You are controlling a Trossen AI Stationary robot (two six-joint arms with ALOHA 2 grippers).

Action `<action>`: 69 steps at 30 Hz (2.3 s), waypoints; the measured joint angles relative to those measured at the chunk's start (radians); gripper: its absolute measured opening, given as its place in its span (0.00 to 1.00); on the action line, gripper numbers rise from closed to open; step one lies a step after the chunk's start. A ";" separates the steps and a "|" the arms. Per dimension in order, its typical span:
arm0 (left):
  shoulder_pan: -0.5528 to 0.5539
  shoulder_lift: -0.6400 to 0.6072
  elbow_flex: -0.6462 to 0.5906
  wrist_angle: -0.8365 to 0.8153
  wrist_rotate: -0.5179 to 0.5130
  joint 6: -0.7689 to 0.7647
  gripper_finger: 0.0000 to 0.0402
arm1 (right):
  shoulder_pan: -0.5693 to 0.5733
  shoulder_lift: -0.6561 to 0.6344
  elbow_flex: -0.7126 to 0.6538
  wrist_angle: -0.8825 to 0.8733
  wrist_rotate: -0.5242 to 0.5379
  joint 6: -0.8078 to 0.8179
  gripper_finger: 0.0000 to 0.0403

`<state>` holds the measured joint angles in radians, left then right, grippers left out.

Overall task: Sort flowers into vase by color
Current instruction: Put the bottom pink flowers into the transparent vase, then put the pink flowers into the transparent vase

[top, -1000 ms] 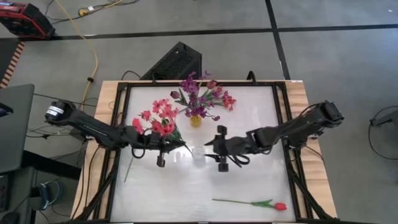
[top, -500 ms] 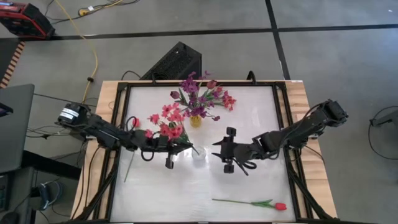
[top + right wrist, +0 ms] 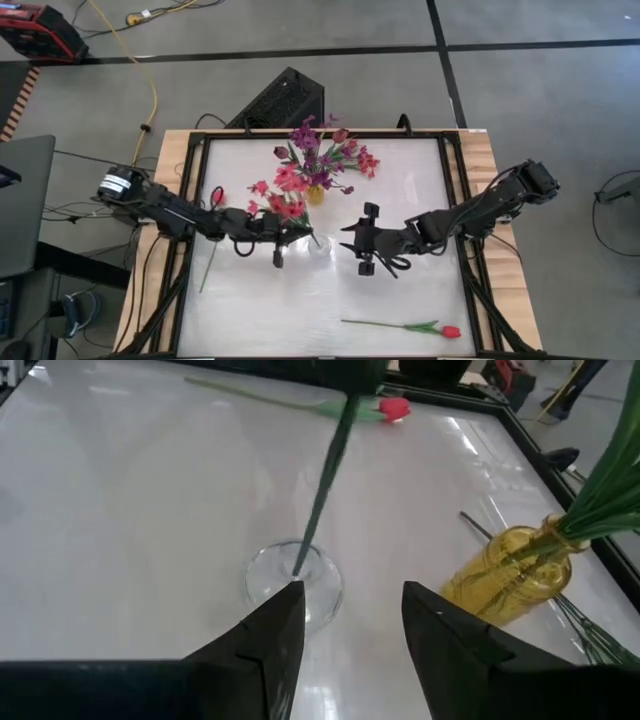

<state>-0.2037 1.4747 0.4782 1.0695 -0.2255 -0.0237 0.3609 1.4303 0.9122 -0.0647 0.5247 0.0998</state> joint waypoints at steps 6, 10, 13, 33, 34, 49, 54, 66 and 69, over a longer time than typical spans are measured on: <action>0.012 0.130 0.053 -0.011 0.010 -0.033 0.00 | -0.004 0.000 0.000 0.005 0.000 -0.002 0.48; 0.012 0.142 0.077 -0.034 0.011 -0.017 0.00 | -0.003 0.000 0.000 -0.001 0.000 0.002 0.48; 0.012 0.134 0.082 -0.110 0.014 -0.018 0.02 | -0.004 0.000 0.000 -0.007 0.000 0.004 0.48; 0.080 -0.157 0.113 -0.746 0.177 -0.053 0.45 | -0.010 0.000 0.000 -0.009 -0.001 -0.021 0.48; 0.081 -0.181 0.130 -0.834 0.177 -0.046 0.46 | -0.010 0.000 0.000 -0.009 -0.001 -0.021 0.48; 0.098 -0.247 0.201 -1.652 -0.093 0.064 0.47 | -0.010 0.001 0.000 -0.006 -0.003 -0.021 0.48; 0.147 -0.253 0.148 -1.653 -0.175 0.081 0.47 | -0.010 0.001 0.001 -0.011 -0.004 -0.021 0.48; 0.441 -0.394 0.068 -1.495 -0.146 0.143 0.47 | -0.010 0.001 0.001 -0.035 -0.004 -0.021 0.48; 0.524 -0.400 0.043 -1.417 -0.127 0.119 0.47 | -0.010 0.001 0.001 -0.035 -0.004 -0.021 0.48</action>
<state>0.3203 1.0746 0.5215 -0.3474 -0.3529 0.0957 0.3508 1.4311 0.9131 -0.0997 0.5209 0.0792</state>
